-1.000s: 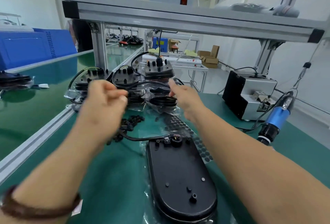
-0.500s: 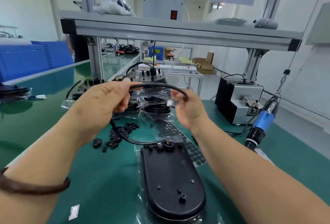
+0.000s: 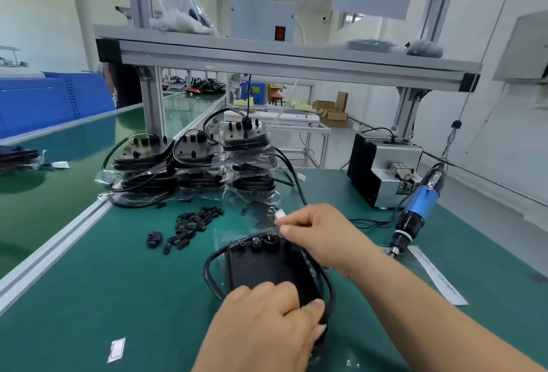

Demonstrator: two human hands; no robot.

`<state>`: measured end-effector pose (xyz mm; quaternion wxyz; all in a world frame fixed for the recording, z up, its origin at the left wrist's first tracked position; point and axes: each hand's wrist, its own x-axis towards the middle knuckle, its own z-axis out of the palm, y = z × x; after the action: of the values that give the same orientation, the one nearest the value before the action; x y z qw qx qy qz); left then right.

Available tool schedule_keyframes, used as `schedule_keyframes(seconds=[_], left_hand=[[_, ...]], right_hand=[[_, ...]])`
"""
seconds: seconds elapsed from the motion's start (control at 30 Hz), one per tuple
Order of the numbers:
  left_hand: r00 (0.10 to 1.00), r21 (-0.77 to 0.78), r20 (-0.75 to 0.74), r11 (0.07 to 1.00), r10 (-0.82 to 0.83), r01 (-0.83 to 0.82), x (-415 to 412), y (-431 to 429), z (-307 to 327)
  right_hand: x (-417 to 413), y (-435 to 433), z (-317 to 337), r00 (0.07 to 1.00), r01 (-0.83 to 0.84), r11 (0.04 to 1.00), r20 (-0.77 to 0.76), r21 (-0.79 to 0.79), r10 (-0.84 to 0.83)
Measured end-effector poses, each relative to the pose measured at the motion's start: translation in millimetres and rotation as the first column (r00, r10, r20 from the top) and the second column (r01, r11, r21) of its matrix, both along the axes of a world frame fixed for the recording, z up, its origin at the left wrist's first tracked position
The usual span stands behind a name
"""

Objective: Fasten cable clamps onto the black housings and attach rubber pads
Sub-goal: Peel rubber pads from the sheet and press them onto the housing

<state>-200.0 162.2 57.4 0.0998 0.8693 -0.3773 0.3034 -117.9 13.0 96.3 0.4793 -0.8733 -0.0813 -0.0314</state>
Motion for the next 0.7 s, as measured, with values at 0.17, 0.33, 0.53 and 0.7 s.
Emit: schedule_keyframes(seconds=[0.17,0.33,0.53,0.7], left_hand=[[0.999,-0.138,0.025,0.990,0.041,-0.038,-6.4,-5.9,-9.8],[0.997,-0.157,0.074,0.987,0.038,-0.026,-13.1,-5.2,-13.9],[0.984,-0.198,0.056,0.968,0.167,-0.153,-26.8,-5.0,-28.9],[0.994,-0.618,-0.066,0.778,0.090,-0.112,-39.2,-14.1,-45.4]], right_hand=[[-13.3,-15.8,-24.5,0.948,0.254,0.916,0.269,-0.311,-0.172],[-33.9,-35.7,-36.1,0.966,0.257,0.851,0.158,-0.458,-0.207],[-49.8,-37.2,-44.9,0.978,0.203,0.911,0.032,-0.360,-0.205],[-55.3,-32.0,-50.2,0.972,0.227,0.943,-0.005,-0.243,-0.235]])
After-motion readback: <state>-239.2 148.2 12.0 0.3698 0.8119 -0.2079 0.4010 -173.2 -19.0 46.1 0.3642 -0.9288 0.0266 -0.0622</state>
